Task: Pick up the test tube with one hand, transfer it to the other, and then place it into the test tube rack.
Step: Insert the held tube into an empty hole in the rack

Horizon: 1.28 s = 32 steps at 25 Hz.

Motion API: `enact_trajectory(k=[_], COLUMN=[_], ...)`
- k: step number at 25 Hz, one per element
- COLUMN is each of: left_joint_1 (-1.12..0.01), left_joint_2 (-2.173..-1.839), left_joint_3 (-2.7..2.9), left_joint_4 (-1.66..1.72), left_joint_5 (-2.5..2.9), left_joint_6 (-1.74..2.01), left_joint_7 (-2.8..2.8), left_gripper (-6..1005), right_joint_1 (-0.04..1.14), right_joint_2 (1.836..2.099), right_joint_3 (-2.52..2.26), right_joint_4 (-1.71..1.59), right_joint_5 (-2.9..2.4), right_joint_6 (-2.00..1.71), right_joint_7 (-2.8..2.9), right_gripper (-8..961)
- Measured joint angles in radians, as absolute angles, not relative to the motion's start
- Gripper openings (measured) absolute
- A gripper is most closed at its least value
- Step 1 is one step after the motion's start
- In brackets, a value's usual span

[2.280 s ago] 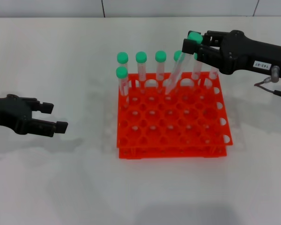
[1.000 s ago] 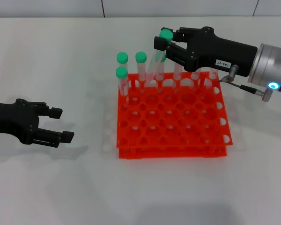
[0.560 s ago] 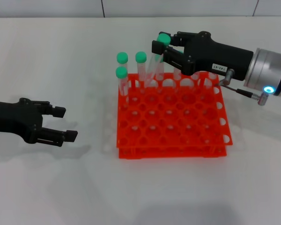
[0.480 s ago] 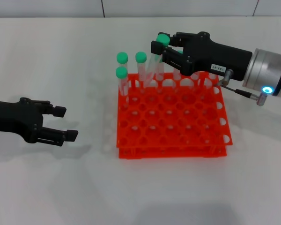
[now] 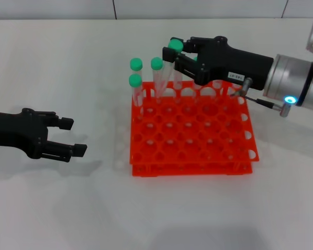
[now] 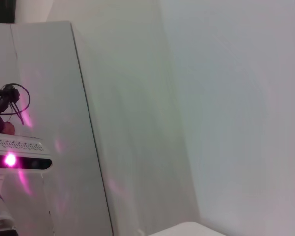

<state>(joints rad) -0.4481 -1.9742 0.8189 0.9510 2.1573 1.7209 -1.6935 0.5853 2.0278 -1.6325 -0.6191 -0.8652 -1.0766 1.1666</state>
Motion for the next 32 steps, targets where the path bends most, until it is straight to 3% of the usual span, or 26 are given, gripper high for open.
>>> enact_trajectory(k=[32], left_joint_1=[-0.437], left_joint_2=[-1.975], left_joint_3=[0.816], left_joint_4=[0.951], left_joint_5=[2.160], left_joint_6=[1.719], left_joint_7=[-1.694], left_gripper=[870], right_joint_1=[0.598], right_joint_2=[2.028], right_joint_3=[-1.705], right_joint_4=[-0.594], right_joint_5=[-0.820], right_joint_6=[-1.004], right_joint_7=[1.137], right_gripper=[266])
